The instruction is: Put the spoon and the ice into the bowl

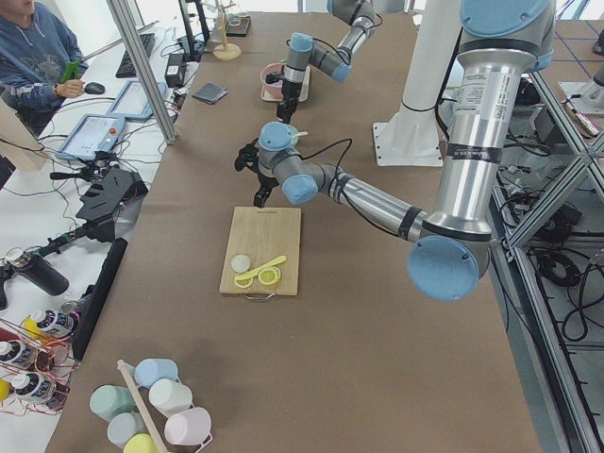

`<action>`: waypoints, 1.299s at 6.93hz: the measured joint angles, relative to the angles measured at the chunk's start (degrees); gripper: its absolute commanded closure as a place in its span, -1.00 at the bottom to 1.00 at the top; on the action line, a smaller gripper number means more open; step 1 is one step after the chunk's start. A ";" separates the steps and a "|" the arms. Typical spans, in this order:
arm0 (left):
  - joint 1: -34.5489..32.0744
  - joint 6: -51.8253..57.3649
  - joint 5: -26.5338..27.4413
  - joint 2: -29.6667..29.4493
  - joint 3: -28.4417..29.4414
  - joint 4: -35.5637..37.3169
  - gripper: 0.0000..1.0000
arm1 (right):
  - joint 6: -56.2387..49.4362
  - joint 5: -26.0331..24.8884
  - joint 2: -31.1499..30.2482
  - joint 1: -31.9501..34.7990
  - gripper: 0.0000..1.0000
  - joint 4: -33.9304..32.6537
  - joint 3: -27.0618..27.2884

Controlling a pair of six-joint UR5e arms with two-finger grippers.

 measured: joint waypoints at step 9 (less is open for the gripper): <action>-22.89 24.91 -7.11 21.06 1.69 1.10 -0.95 | -73.46 29.08 -41.35 43.92 -1.00 -5.95 11.81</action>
